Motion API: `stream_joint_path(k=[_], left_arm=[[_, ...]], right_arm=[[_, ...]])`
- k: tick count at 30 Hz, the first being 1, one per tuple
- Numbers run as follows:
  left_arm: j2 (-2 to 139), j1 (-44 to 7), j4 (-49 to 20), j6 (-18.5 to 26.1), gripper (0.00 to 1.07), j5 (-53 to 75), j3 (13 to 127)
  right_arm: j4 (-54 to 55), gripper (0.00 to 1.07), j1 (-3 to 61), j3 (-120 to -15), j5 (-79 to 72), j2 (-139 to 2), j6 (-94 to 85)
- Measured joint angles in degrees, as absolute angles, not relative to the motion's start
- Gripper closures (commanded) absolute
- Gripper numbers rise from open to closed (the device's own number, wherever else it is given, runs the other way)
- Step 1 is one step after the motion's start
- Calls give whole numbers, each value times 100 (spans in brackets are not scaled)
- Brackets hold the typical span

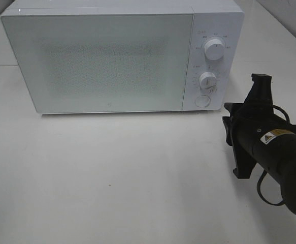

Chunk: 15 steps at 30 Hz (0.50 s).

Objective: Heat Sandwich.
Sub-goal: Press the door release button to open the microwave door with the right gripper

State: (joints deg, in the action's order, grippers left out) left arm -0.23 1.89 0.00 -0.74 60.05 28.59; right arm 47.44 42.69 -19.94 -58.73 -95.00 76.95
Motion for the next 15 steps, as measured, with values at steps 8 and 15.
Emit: stream_joint_path(k=[8, 15], left_arm=[[-23, 189, 0, -74, 9, 6005, 2859], [-23, 189, 0, -74, 9, 6005, 2859]], right_arm=[[4744, 107, 4269, -1994, -5689, -9500, 7638], [4693, 107, 4200, -2051, -5678, -9591, 7534]])
